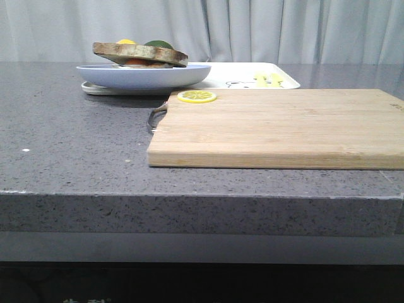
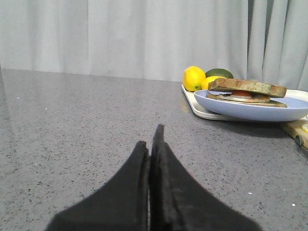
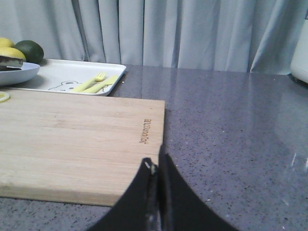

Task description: Place bread and move sandwich to tray

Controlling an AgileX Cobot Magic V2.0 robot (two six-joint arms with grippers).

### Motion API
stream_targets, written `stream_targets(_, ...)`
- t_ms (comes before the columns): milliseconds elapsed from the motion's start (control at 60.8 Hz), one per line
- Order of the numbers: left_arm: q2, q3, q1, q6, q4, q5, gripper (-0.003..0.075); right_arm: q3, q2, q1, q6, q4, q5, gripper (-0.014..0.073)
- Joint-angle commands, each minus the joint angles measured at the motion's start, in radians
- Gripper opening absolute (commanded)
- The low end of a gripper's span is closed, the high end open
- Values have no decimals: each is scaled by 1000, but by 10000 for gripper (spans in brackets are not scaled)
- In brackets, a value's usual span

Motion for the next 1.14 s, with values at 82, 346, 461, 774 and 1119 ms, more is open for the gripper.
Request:
stream_targets(82, -19, 7, 0, 3, -8, -83, -18, -3, -25, -6, 122, -91, -94, -68)
stream_targets(346, -19, 7, 0, 3, -8, -83, -18, -3, -25, -6, 122, -98, -93, -68)
stream_targets(461, -19, 7, 0, 3, -8, -83, -18, -3, -25, -6, 122, -98, -94, -68)
stream_targets(774, -19, 7, 0, 3, -8, -83, -18, -3, -24, -6, 122, -98, -93, -68)
stream_targets(1119, -19, 7, 0, 3, -8, -83, -18, -3, -24, -6, 122, -98, -93, -68)
